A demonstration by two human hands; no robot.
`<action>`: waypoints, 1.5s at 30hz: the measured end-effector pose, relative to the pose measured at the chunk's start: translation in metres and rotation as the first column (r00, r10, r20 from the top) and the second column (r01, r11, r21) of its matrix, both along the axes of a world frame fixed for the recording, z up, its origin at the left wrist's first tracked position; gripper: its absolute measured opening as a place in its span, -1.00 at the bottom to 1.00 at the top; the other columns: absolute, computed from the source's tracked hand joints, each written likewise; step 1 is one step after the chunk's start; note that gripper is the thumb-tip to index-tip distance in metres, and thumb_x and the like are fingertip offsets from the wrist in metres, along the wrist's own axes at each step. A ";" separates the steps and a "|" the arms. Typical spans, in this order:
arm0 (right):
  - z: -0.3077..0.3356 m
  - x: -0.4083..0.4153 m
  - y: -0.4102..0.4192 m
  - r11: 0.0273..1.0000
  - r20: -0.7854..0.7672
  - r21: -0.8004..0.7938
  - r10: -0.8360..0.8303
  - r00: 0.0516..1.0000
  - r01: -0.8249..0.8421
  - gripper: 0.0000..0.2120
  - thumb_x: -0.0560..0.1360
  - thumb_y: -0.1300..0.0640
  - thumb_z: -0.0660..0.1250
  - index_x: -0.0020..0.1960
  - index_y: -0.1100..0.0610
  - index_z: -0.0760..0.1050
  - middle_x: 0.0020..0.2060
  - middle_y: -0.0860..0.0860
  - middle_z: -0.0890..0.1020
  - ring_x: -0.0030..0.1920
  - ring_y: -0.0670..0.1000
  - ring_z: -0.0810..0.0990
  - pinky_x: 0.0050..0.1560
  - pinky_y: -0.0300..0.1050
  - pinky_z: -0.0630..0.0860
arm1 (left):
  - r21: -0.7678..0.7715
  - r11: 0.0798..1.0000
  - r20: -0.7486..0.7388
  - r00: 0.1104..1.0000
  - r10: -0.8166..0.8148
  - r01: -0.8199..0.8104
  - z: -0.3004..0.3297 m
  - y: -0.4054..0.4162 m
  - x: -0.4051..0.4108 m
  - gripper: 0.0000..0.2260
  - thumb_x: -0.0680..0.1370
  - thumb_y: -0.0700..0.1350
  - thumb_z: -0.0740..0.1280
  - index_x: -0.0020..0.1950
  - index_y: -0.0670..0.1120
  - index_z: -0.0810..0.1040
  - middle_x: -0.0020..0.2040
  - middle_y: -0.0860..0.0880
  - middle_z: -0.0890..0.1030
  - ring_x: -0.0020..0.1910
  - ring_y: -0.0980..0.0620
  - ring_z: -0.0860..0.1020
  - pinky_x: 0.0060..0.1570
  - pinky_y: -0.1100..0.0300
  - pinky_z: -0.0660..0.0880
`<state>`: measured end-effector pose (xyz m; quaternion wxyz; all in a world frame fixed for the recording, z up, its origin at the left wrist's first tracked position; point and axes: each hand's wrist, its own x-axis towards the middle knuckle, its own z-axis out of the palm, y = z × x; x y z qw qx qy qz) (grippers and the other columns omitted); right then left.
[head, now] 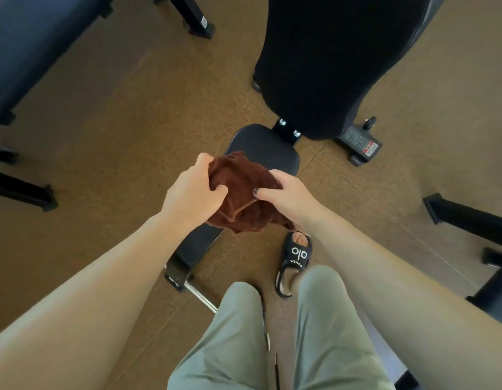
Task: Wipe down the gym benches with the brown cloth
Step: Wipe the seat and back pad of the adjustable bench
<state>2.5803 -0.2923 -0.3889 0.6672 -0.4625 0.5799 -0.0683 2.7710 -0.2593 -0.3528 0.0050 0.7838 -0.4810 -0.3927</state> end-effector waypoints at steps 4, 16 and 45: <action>-0.095 0.014 -0.021 0.952 -0.411 -0.268 0.028 0.911 -0.150 -0.39 0.70 -0.23 0.08 0.68 -0.09 0.01 0.61 0.10 0.24 0.52 0.15 0.38 0.46 0.11 0.42 | 0.018 0.949 0.368 0.880 -0.299 0.314 -0.090 -0.015 -0.010 -0.15 0.60 0.26 0.32 0.68 0.10 -0.16 0.69 -0.13 0.03 0.66 -0.23 0.02 0.61 -0.20 -0.06; -0.306 0.025 -0.033 0.659 0.005 -0.288 -0.724 0.689 0.695 -0.47 0.74 -0.15 0.07 0.67 -0.21 0.03 0.57 0.01 0.24 0.35 -0.08 0.33 0.32 -0.13 0.25 | -0.227 0.844 0.563 0.772 -0.294 0.487 -0.321 -0.042 -0.045 -0.29 0.56 0.42 -0.14 0.66 0.13 0.05 0.67 -0.17 0.09 0.62 -0.30 0.08 0.56 -0.30 -0.02; -0.334 0.017 -0.013 0.583 0.210 -0.052 -0.787 0.580 0.811 -0.32 0.55 -0.41 0.16 0.61 -0.25 0.16 0.55 -0.02 0.38 0.49 0.13 0.42 0.49 0.28 0.38 | -0.242 0.691 0.532 0.688 -0.493 0.681 -0.328 -0.063 -0.025 -0.46 0.67 0.33 -0.06 0.64 0.30 -0.05 0.70 -0.06 -0.03 0.65 -0.23 0.01 0.57 -0.29 -0.10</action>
